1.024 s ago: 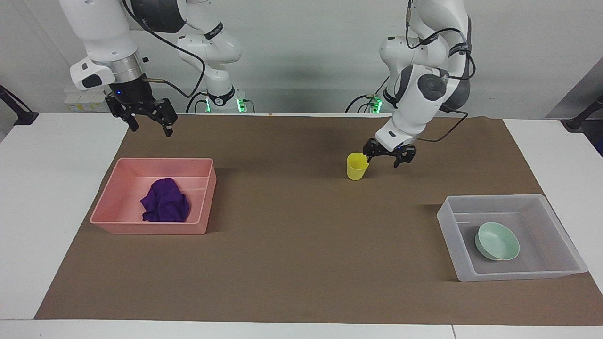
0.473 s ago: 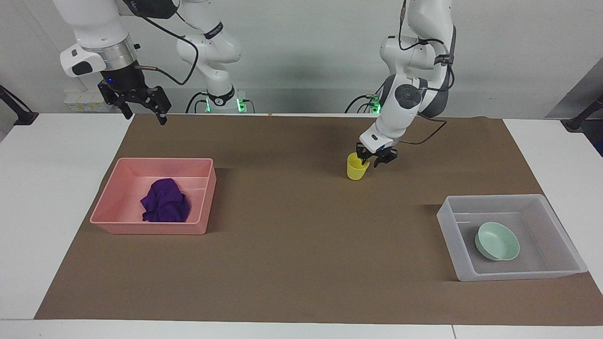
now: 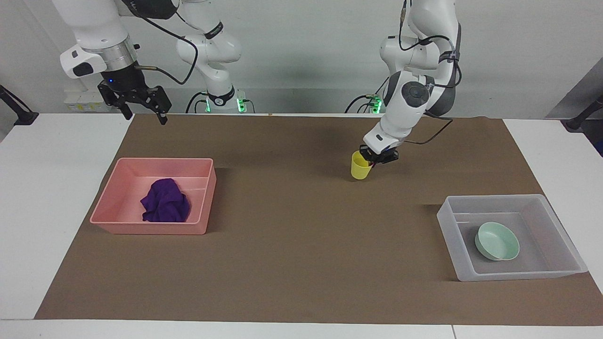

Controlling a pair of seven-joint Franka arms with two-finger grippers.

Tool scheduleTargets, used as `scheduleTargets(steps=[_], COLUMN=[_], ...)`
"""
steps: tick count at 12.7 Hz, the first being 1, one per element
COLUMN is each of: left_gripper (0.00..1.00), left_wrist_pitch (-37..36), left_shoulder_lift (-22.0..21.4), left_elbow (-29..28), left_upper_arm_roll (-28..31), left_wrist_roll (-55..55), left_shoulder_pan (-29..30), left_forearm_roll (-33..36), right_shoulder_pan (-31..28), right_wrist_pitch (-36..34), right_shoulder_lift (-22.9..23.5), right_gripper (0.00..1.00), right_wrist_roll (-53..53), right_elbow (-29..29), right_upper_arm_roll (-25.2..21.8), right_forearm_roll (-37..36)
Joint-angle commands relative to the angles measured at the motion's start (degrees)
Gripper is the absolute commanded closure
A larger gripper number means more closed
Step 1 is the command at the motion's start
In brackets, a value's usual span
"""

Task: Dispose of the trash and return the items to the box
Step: 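Grasp the yellow cup with the left gripper while the right gripper withdraws, then lower the yellow cup into the clear box beside the bowl with the left gripper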

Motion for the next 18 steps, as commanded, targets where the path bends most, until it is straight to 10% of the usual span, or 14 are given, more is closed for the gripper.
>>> scheduleTargets(steps=[1,5,9,18], left_gripper=[1.0,1.0,1.0,1.0], left_wrist_pitch=[-11.5,-13.9,-12.7,-5.4], left_shoulder_lift=[1.0,4.3,17.0,29.6], left_elbow=[12.5,25.8,38.9,40.5], left_upper_arm_roll=[0.1,0.2,0.2,0.2], left_wrist_roll=[0.3,2.9,9.2,12.3], left_shoulder_pan=[7.2,22.6,33.7,34.0], left_forearm_roll=[-0.5,-0.2,-0.3,6.3], right_shoulder_pan=[0.5,1.0,1.4,1.7], right_wrist_pitch=[-0.5,-0.8,-2.0,-1.7], right_shoulder_lift=[-0.7,-1.7,-1.7,-1.7], right_gripper=[0.0,0.0,0.0,0.0], right_wrist_roll=[-1.0,-2.1,-2.4,-1.9], right_elbow=[-1.0,-3.3,-3.1,-3.2], right_upper_arm_roll=[-0.5,0.2,0.2,0.2], right_forearm_roll=[0.1,-0.2,0.0,0.0])
